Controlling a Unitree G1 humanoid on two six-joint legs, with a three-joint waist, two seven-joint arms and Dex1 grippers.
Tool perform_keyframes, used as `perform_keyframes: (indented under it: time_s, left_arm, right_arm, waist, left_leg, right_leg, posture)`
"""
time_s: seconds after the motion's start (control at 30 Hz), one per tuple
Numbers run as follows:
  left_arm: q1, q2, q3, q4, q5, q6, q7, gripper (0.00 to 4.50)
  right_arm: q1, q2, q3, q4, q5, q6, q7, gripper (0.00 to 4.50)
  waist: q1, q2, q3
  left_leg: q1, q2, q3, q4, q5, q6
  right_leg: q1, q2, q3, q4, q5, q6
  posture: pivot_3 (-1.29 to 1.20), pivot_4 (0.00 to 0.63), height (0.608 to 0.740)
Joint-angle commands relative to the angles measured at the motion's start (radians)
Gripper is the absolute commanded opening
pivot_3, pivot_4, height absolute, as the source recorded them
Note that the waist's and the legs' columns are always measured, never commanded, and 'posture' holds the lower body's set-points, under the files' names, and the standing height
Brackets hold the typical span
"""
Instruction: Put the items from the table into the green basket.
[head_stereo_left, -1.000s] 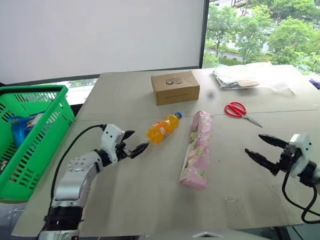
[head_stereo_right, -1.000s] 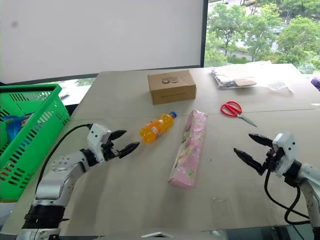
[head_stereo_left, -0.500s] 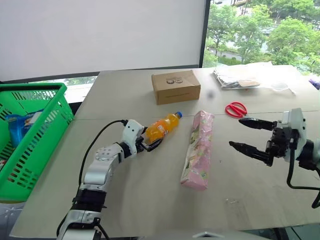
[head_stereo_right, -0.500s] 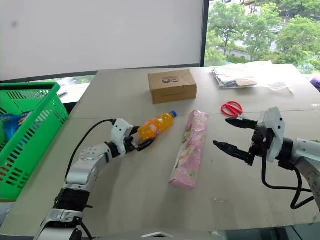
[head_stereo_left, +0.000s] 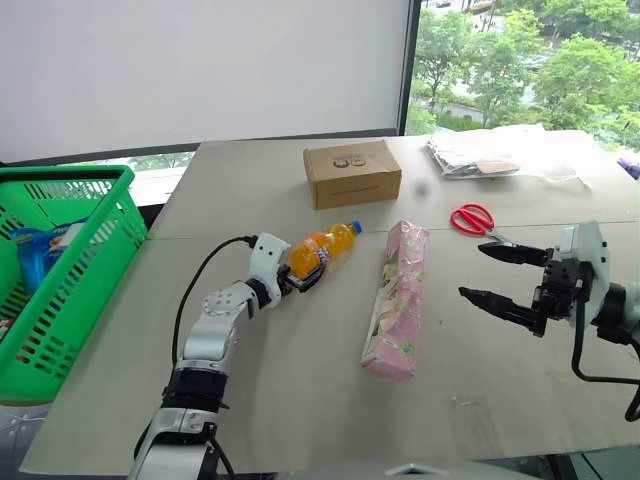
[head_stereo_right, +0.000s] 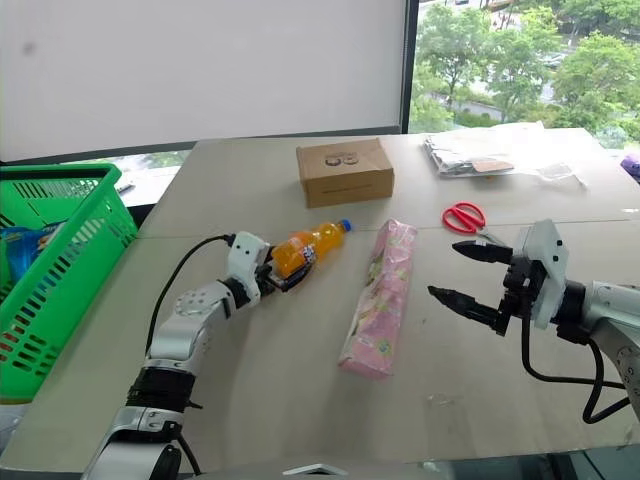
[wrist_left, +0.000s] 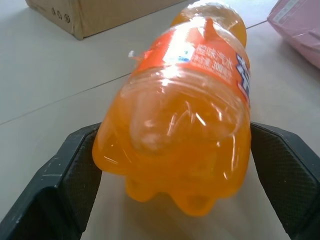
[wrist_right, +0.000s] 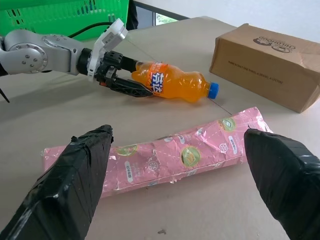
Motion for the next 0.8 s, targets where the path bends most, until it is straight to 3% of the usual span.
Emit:
perform_keyframes:
  time_s: [0.03,0.5,0.67,0.8]
  left_arm:
    - [0.0,-0.003,0.019,-0.032,-0.025,-0.025,-0.022,4.46]
    - [-0.018,-0.02,0.054,-0.022,-0.074,-0.02,-0.036,4.46]
    - [-0.018,-0.007,0.049,-0.031,-0.092,0.01,-0.073,3.04]
    - [-0.021,0.0,0.043,-0.025,-0.078,0.003,-0.074,3.02]
  right_arm:
    - [-0.021,-0.009,-0.035,-0.002,-0.003,-0.022,0.004,4.5]
    - [-0.02,0.015,-0.008,0.017,-0.037,-0.044,0.004,4.5]
    - [-0.015,0.023,-0.007,0.017,-0.041,-0.04,0.0,4.5]
    - [-0.014,0.029,-0.006,0.012,-0.043,-0.039,-0.004,4.5]
  waist:
    - [0.0,0.0,0.0]
    - [0.0,0.0,0.0]
    - [0.0,0.0,0.0]
    - [-0.001,0.0,0.0]
  left_leg:
    - [0.0,0.0,0.0,0.0,0.0,0.0]
    - [0.0,0.0,0.0,0.0,0.0,0.0]
    - [0.0,0.0,0.0,0.0,0.0,0.0]
    - [0.0,0.0,0.0,0.0,0.0,0.0]
  right_leg:
    - [0.0,0.0,0.0,0.0,0.0,0.0]
    - [0.0,0.0,0.0,0.0,0.0,0.0]
    - [0.0,0.0,0.0,0.0,0.0,0.0]
    - [0.0,0.0,0.0,0.0,0.0,0.0]
  posture:
    - [-0.2,0.0,0.74]
    - [-0.2,0.0,0.74]
    - [-0.2,0.0,0.74]
    - [-0.2,0.0,0.74]
